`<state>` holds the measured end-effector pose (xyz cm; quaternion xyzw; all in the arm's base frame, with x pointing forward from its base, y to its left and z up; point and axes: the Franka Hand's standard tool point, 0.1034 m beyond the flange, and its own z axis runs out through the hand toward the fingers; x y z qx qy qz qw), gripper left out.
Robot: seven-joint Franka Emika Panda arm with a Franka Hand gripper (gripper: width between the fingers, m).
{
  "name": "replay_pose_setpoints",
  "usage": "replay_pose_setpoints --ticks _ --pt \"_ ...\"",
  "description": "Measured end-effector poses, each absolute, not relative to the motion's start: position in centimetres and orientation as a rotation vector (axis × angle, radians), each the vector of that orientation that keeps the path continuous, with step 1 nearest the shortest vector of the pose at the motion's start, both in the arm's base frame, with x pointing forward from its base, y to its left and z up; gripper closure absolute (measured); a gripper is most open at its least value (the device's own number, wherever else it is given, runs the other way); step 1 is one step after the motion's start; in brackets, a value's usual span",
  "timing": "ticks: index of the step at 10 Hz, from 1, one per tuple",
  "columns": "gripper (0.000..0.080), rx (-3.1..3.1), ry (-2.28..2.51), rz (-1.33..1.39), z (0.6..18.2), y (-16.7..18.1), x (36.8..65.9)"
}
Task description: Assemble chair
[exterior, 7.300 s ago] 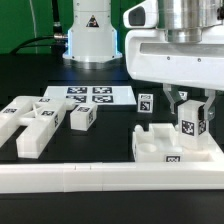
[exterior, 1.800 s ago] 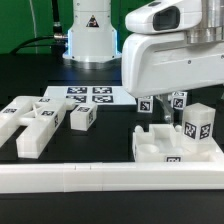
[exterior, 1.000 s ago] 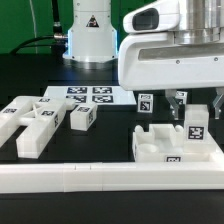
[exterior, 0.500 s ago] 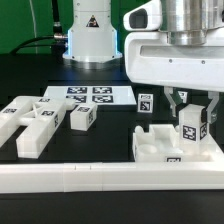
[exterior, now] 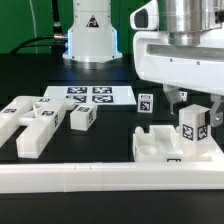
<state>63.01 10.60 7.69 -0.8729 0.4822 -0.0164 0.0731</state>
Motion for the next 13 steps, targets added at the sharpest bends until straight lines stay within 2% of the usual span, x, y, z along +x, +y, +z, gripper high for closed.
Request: replay_pose_setpoints --ticks 1,2,3,9,13 --pt "0.0282 -2.668 1.363 -0.056 7.67 10.59 62.99" --pt "0.0168 -2.685 1.331 -0.059 7.68 10.64 62.99" --pt "0.0155 -2.762 1.174 -0.073 7.69 10.64 62.99" --pt "0.0150 -3.031 0.162 -0.137 7.75 10.58 63.03" --pt "0.0150 -3.060 -0.288 -0.158 7.73 10.52 63.02"
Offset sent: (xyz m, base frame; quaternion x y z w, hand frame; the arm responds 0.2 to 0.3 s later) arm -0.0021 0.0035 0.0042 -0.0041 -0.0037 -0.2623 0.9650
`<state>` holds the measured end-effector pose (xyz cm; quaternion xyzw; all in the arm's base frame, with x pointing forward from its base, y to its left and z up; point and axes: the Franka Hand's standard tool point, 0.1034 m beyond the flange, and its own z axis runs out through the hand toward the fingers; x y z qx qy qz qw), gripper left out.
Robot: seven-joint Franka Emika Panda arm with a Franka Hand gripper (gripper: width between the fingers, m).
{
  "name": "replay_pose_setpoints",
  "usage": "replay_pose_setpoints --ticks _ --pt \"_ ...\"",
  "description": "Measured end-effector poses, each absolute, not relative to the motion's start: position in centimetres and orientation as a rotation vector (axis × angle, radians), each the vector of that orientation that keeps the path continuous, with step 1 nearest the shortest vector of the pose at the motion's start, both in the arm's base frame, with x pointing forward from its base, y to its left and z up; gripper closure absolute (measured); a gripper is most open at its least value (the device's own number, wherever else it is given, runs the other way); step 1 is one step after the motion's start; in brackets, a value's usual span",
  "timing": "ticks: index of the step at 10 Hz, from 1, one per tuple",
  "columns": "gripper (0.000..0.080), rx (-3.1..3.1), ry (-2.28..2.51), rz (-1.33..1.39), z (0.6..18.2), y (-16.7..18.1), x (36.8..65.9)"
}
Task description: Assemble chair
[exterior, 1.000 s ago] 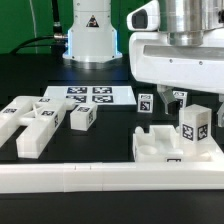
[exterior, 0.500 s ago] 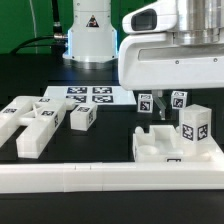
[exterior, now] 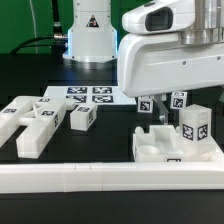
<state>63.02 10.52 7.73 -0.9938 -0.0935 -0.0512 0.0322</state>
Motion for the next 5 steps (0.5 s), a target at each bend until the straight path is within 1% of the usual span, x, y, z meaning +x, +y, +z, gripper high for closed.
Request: replay_pose_setpoints --ticks 2,3,4,5 --pt "0.0150 -3.050 -0.427 -0.162 7.72 10.26 63.05" --pt "0.0173 -3.050 -0.436 -0.162 7.68 10.11 63.06" --pt "0.0173 -3.050 -0.435 -0.161 7.67 10.14 63.04" --pt "0.0356 -3.050 -0.435 -0.161 7.66 10.12 63.03"
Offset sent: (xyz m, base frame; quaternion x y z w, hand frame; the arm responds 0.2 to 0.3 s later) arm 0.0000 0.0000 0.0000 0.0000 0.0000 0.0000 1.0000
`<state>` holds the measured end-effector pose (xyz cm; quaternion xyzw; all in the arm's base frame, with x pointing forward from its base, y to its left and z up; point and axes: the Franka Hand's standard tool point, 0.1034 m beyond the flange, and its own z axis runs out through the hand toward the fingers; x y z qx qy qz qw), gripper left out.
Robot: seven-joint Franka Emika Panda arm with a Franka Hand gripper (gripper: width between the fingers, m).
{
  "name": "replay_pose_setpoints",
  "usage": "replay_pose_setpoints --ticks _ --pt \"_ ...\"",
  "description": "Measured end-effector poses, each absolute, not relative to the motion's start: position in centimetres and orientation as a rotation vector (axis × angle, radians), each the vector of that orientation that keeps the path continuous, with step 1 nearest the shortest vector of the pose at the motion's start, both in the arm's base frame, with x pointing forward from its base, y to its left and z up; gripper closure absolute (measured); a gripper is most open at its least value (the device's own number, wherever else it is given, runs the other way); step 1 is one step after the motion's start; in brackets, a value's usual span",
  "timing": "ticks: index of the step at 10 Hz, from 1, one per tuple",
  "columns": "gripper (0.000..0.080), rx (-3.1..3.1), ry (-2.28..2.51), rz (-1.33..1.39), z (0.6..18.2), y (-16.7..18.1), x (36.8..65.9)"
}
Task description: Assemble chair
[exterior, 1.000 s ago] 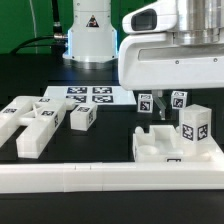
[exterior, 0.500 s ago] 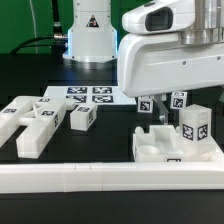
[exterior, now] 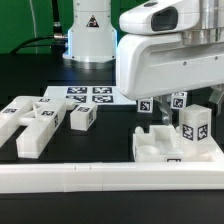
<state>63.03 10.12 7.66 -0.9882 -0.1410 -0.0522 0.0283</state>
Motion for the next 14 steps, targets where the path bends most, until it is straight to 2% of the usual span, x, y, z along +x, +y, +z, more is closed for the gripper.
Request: replay_pose_setpoints --ticks 1,2,4,9,14 --pt "0.0356 -3.051 -0.418 -0.160 7.65 10.13 63.02" --pt "0.0514 -3.053 -0.400 -0.160 7.64 10.12 63.01" --pt "0.0511 -3.055 -0.350 -0.158 7.63 10.15 63.01" --pt "0.0511 -2.992 0.456 -0.122 7.81 9.74 63.06" --pt "0.0509 -2.827 1.046 -0.094 7.53 9.83 63.07"
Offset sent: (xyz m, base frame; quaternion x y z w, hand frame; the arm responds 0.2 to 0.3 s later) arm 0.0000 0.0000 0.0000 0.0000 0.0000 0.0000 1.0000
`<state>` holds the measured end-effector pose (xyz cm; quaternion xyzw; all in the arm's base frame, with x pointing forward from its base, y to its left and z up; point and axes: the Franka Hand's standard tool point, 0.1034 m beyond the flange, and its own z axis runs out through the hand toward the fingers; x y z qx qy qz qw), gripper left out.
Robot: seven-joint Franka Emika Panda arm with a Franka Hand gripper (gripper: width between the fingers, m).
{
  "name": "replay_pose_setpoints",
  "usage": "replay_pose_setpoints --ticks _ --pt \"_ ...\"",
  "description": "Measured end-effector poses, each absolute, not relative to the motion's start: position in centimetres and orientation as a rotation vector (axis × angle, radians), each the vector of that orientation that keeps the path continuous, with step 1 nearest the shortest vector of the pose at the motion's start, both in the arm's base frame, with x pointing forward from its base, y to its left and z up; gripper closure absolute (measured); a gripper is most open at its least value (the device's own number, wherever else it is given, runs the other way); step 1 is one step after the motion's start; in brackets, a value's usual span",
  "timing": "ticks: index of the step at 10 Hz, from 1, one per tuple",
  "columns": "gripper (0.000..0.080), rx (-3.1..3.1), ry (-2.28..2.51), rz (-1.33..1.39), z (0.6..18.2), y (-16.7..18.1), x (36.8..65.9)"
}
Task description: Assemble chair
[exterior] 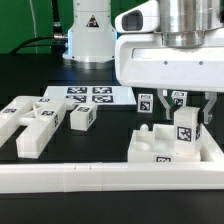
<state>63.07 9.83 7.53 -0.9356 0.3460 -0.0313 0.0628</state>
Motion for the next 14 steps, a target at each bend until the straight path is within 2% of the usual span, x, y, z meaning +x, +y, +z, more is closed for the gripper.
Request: replay_pose_setpoints --ticks 2,5,6,7,8,14 --pt "0.0509 -2.723 1.291 -0.080 7.56 9.95 63.08" --pt "0.0504 -2.722 1.297 -0.081 7.56 10.01 63.07" --pt "0.0318 -2.744 1.248 -0.084 7.59 10.12 63.07" --pt "0.0318 -2.750 1.235 -0.084 7.59 10.28 63.04" --pt "0.0170 -2.795 1.137 -0.093 7.60 10.22 63.07" --pt "0.0151 -3.028 0.279 -0.139 7.60 10.58 63.01"
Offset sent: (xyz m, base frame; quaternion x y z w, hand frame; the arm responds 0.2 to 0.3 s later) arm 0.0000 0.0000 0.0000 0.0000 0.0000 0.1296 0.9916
